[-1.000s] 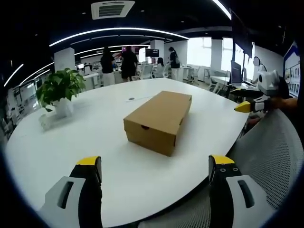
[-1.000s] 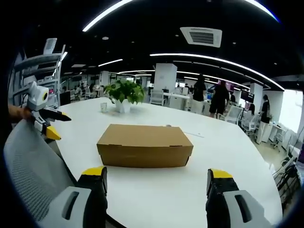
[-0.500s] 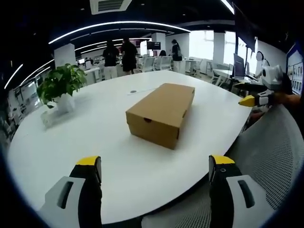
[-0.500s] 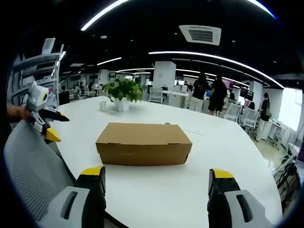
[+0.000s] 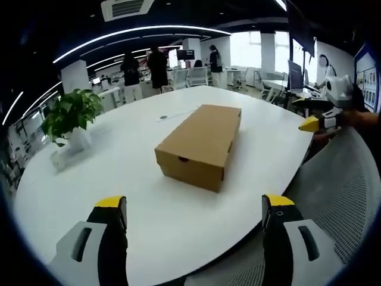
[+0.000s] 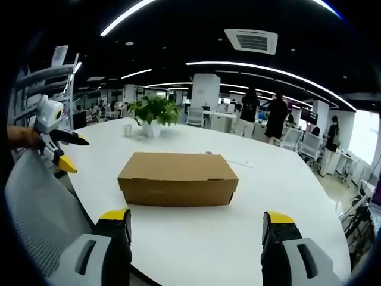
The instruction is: Operate the shoe box by opening the lid, removing the specified soft item, and placing it in the target area until the item is outside and the box remains undamaged.
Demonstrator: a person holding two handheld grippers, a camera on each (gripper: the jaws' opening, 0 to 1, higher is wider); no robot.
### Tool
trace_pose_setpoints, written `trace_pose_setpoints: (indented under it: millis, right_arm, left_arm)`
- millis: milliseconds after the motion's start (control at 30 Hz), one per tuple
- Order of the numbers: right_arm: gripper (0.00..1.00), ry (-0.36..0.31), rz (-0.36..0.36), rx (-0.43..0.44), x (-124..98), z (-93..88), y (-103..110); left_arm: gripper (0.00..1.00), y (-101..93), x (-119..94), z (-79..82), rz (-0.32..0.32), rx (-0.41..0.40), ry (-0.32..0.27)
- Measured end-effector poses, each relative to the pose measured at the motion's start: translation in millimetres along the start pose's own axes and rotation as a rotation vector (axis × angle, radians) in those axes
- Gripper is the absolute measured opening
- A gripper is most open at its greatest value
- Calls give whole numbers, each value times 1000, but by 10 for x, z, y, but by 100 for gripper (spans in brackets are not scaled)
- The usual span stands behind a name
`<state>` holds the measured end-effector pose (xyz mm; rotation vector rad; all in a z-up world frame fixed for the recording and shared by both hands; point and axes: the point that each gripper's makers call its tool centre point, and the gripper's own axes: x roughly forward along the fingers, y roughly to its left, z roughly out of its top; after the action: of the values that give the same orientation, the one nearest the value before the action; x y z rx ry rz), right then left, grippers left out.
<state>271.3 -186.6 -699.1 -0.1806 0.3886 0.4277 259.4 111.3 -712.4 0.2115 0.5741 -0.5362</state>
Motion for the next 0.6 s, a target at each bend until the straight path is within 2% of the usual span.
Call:
trace_pose_setpoints:
  millis: [267,600]
  right_arm:
    - [90,-5,21,-4,31,89,17]
    - [90,-3,52,-42,139,147,-61]
  left_arm:
    - [100,61,14,91,14,-58,-11]
    - [100,94,119,178,30,-88,-7]
